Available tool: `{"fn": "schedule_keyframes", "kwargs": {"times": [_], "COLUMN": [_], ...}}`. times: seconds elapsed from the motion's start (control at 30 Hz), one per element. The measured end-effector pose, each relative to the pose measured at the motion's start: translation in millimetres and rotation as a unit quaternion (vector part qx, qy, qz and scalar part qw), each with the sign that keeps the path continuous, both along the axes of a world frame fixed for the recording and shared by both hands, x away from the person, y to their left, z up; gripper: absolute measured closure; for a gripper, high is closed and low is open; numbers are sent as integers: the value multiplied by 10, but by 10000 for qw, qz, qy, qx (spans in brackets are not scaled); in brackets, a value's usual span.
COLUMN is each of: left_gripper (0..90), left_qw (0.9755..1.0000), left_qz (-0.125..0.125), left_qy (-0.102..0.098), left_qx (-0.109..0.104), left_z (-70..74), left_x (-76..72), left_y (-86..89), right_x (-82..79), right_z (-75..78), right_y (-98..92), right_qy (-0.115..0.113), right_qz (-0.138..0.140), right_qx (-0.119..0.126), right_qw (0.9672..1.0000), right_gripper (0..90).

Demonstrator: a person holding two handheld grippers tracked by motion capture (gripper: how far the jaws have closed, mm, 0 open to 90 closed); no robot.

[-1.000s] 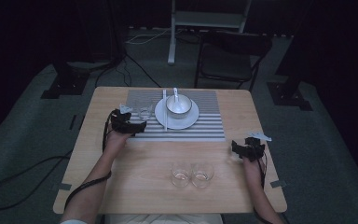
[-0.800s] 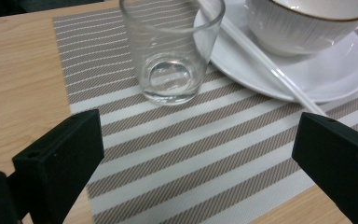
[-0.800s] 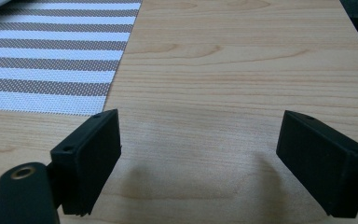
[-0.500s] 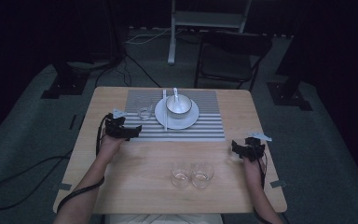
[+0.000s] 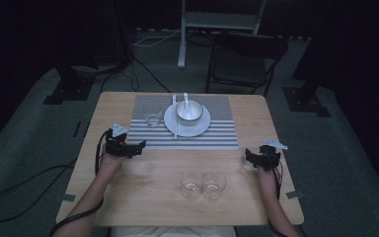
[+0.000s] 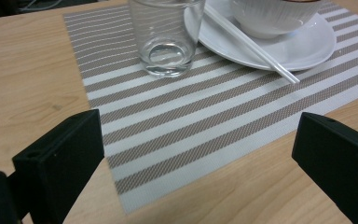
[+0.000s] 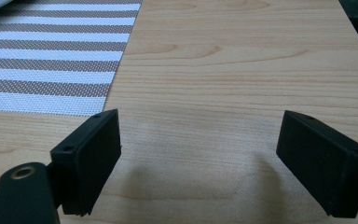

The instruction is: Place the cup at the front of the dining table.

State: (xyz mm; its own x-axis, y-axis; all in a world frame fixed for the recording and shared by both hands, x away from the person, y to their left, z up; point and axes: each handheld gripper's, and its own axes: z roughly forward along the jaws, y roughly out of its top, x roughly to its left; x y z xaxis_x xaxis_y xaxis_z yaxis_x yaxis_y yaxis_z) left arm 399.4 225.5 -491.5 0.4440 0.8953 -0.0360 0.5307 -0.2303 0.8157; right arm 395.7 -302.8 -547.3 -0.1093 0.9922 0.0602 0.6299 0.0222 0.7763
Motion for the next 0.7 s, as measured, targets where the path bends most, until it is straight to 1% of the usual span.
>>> {"fn": "schedule_keyframes", "kwargs": {"times": [0.03,0.07,0.1,0.17,0.23,0.27,0.3,0.33,0.37,0.4,0.5,0.53,0.57,0.6,0.67,0.7], "left_gripper": [27,27,27,27,27,27,27,27,27,27,27,27,27,27,27,27], "left_qw": [10000,10000,10000,10000,10000,10000,9999,9999,9999,9999,9999,9998,9999,9998,9997,9997], "left_qz": [0,9,-1,0,17,6,-1,-1,-14,-14,-17,3,-42,-50,-52,-52], "left_qy": [0,11,-25,-20,-37,-51,-92,-92,-110,-110,-139,-175,-149,-188,-225,-225], "left_qx": [0,70,82,65,-6,-8,58,58,-5,-5,-19,-24,-43,-54,19,19], "left_z": [0,-10,-21,-22,-21,-18,-10,-10,0,0,8,5,5,-1,-15,-15], "left_x": [0,-22,-68,-89,-132,-164,-212,-212,-269,-269,-345,-377,-404,-471,-540,-540], "left_y": [0,12,42,61,93,104,117,117,145,145,178,187,201,220,230,230], "right_x": [0,0,1,0,-1,-1,-2,-1,-2,-1,-2,-2,-2,-3,-3,-3], "right_z": [0,0,0,0,0,0,0,0,0,0,0,0,0,0,1,1], "right_y": [0,0,2,2,1,1,1,0,0,0,0,0,1,1,4,4], "right_qy": [-1,-1,1,0,-2,-3,-2,-5,-6,-7,-8,-13,-13,-15,-15,-15], "right_qz": [0,0,2,3,1,-1,-3,0,0,2,1,-7,-6,1,0,0], "right_qx": [-2,-2,-9,-12,-8,1,4,0,0,-1,1,17,16,6,2,2], "right_qw": [10000,10000,10000,10000,10000,10000,10000,10000,10000,10000,10000,10000,10000,10000,10000,10000], "right_gripper": [131,131,131,131,131,131,131,131,131,131,131,131,131,131,131,131]}}
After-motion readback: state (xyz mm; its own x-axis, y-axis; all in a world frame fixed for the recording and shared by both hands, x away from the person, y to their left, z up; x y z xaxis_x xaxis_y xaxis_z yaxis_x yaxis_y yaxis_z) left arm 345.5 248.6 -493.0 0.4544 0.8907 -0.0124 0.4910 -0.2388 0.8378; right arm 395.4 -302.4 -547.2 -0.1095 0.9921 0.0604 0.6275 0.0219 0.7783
